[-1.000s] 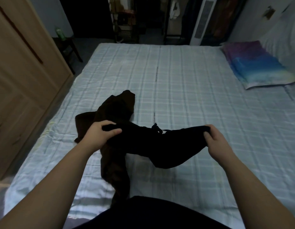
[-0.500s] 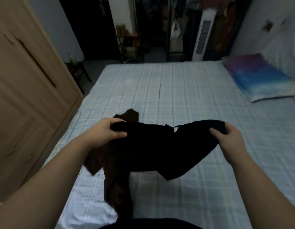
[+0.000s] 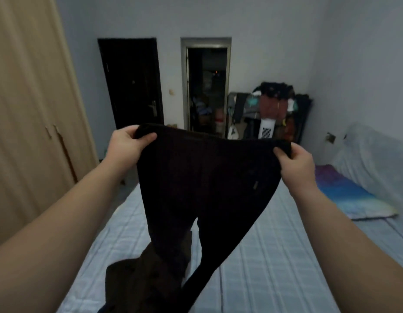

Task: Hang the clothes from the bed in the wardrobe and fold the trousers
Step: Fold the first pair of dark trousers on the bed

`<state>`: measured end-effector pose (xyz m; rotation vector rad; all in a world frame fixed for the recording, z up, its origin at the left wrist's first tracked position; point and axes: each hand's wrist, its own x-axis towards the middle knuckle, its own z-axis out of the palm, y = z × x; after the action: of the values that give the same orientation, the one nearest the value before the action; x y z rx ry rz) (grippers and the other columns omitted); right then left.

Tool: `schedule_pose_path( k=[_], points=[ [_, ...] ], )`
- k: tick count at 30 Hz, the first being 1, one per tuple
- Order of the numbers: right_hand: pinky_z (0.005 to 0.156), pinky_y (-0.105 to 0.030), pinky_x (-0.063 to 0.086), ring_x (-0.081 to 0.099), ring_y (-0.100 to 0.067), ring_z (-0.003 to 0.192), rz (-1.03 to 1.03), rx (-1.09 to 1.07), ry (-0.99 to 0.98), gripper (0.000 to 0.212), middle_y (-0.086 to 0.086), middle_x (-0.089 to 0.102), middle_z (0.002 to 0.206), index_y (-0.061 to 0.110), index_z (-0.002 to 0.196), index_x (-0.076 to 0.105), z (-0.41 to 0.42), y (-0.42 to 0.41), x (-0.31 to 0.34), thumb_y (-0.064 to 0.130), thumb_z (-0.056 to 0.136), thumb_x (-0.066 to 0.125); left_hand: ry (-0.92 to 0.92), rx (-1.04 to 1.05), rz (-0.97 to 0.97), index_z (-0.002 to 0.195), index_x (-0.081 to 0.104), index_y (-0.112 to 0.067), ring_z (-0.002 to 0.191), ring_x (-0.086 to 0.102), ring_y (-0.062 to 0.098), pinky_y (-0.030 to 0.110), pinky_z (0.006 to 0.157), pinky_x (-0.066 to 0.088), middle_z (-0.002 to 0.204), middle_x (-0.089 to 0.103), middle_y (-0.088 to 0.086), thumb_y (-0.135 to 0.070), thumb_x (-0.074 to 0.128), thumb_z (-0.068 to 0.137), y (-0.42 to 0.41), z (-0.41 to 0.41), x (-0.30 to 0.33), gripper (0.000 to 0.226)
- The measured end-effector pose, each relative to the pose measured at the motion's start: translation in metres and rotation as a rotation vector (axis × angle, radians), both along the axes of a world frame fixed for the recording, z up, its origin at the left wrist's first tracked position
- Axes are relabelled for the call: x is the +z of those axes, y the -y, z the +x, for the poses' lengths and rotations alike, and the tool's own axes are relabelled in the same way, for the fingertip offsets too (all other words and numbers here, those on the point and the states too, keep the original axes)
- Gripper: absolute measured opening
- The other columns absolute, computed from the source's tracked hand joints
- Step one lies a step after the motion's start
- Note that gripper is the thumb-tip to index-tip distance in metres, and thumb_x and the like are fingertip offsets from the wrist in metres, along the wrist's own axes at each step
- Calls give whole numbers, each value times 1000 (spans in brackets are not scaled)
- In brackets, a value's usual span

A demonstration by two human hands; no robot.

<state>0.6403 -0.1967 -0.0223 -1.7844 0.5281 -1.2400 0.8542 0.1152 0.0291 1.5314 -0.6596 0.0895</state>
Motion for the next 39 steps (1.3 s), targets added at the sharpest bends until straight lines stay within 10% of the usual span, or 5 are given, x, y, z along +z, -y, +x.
schedule_pose_path(
  k=[11,22,29,33,39],
  points=[
    [84,-41,60,72,-18,87,-44,57,301,7,1,75,92,23,93,70,44,-4,139,28,89,73,295,147,-57,82,68,-39,92,70,15,39,87,57,93,73,-10,-32,75,88,-12,41,115,12],
    [64,-29,61,75,-13,77,-17,313,39,23,2,78,84,17,98,69,33,17,184,22,106,48,0,-296,39,122,63,-14,105,72,23,37,83,60,118,72,8,-25,69,93,-15,51,147,32],
    [77,-42,62,75,-28,89,350,540,33,37,-18,73,108,0,129,60,41,36,178,20,106,39,-210,-566,-2,130,58,1,114,67,30,39,89,59,128,66,20,-26,52,99,-4,59,143,41],
    [94,-49,54,69,-33,110,335,633,-187,48,-16,71,120,6,130,60,44,45,155,38,94,58,-116,-443,58,125,58,-4,97,72,22,35,79,61,118,68,16,-12,56,100,14,63,135,27],
    [70,-35,60,75,-28,89,221,395,-44,20,-19,75,104,3,108,71,56,63,133,17,95,65,-2,-257,159,116,64,-12,96,73,20,28,71,59,114,72,9,-14,61,98,28,79,124,18]
  ],
)
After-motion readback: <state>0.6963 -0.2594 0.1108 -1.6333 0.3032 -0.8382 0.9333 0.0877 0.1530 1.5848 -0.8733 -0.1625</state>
